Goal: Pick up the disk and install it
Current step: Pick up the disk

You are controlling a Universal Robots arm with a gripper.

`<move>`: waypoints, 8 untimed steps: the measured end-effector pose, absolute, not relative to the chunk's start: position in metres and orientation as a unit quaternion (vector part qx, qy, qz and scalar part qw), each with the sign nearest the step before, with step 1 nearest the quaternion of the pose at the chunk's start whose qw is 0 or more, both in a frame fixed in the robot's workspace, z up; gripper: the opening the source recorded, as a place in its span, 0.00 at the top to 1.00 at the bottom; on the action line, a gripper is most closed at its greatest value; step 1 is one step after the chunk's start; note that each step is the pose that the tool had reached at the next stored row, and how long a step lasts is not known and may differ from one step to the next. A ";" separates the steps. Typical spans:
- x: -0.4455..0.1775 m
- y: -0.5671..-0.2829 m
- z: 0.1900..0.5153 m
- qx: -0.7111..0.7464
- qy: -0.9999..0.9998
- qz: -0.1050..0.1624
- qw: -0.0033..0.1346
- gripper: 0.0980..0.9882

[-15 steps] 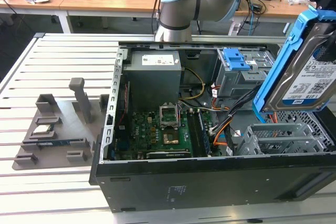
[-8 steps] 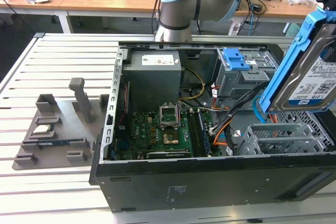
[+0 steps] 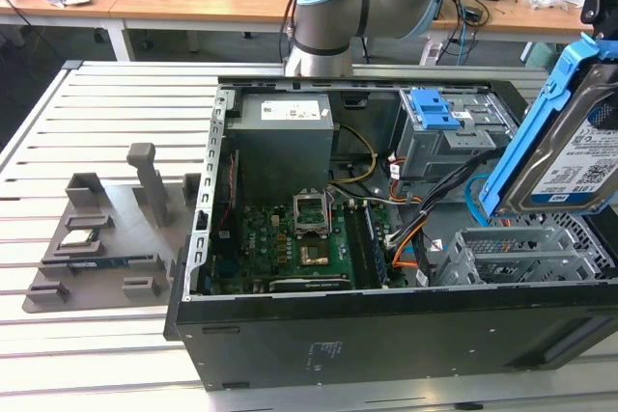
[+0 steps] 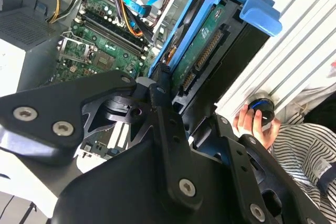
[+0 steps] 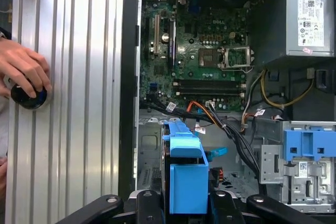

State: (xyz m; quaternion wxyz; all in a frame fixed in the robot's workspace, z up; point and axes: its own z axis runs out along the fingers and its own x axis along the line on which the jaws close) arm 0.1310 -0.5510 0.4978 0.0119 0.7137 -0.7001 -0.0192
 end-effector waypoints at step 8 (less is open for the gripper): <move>0.132 -0.551 0.491 0.714 -0.700 -0.019 0.012 0.70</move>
